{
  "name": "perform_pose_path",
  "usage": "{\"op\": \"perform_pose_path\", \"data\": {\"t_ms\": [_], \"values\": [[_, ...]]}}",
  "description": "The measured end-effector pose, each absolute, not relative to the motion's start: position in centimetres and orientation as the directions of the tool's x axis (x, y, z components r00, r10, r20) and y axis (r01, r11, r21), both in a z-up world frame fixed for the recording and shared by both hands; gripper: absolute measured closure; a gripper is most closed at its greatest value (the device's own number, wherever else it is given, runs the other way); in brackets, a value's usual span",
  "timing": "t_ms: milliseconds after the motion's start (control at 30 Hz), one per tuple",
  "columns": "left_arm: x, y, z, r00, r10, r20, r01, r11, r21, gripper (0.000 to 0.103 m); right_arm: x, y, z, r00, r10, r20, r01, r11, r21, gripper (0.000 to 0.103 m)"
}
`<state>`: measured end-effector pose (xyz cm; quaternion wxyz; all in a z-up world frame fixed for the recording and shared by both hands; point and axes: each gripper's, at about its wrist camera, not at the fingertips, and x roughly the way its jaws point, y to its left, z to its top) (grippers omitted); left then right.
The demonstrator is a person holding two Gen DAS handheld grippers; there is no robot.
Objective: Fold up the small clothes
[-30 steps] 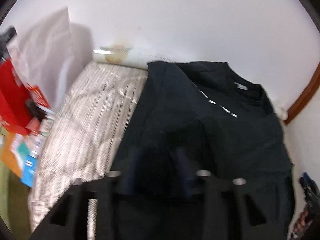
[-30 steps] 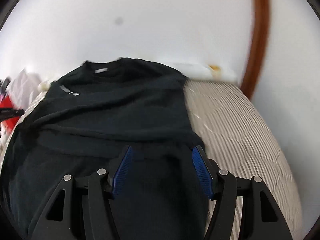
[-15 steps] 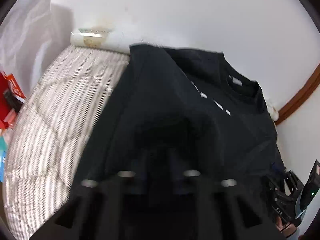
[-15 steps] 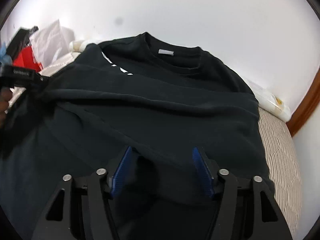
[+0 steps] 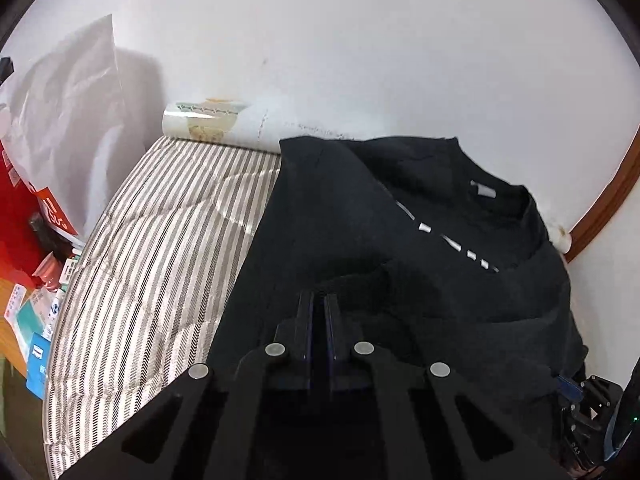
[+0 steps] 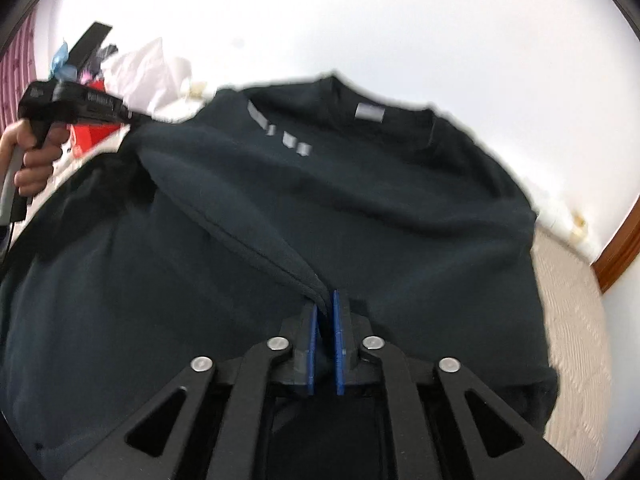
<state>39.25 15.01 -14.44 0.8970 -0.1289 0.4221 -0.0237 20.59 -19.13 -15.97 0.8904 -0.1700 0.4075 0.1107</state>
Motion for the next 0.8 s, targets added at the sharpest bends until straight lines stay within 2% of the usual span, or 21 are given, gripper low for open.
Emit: {"op": "perform_pose_path", "data": {"t_ms": [100, 167, 233, 300, 367, 567, 667, 700, 733, 800], "values": [[39.2, 14.9, -15.0, 0.612, -0.16, -0.775, -0.064, 0.966, -0.251, 0.093, 20.2, -19.5, -16.2, 0.628, 0.064, -0.776, -0.348, 0.915, -0.206, 0.083], [38.9, 14.9, -15.1, 0.597, -0.166, -0.785, -0.057, 0.967, -0.248, 0.08, 19.7, -20.5, -15.0, 0.658, 0.105, -0.746, -0.326, 0.933, -0.155, 0.07], [38.1, 15.2, -15.0, 0.595, -0.181, -0.783, -0.048, 0.965, -0.259, 0.072, 19.5, -21.4, -13.8, 0.689, 0.127, -0.713, -0.3, 0.946, -0.122, 0.061], [37.1, 15.5, -15.0, 0.593, -0.231, -0.771, -0.021, 0.953, -0.302, 0.066, 19.7, -22.4, -13.0, 0.72, 0.097, -0.687, -0.252, 0.959, -0.129, 0.061], [36.0, 15.6, -15.0, 0.59, -0.279, -0.758, 0.005, 0.94, -0.342, 0.056, 20.0, -23.8, -12.7, 0.722, 0.071, -0.688, -0.205, 0.972, -0.114, 0.061], [34.4, 13.7, -15.6, 0.562, -0.353, -0.748, 0.116, 0.929, -0.351, 0.046, 21.3, -26.5, -14.5, 0.663, -0.12, -0.739, -0.024, 0.983, -0.181, 0.061], [35.0, 12.1, -16.0, 0.578, -0.304, -0.757, 0.136, 0.951, -0.278, 0.047, 21.3, -27.7, -15.2, 0.642, -0.127, -0.756, 0.027, 0.989, -0.143, 0.061], [35.3, 11.6, -16.1, 0.572, -0.289, -0.768, 0.136, 0.956, -0.259, 0.05, 21.2, -27.9, -15.3, 0.643, -0.122, -0.756, 0.035, 0.991, -0.13, 0.061], [35.5, 11.2, -16.2, 0.576, -0.257, -0.776, 0.125, 0.966, -0.227, 0.072, 21.2, -28.0, -15.3, 0.643, -0.12, -0.756, 0.042, 0.992, -0.122, 0.061], [35.3, 11.0, -15.8, 0.607, -0.189, -0.772, 0.107, 0.982, -0.156, 0.093, 21.3, -28.1, -15.3, 0.643, -0.126, -0.755, 0.05, 0.991, -0.123, 0.061]]}}
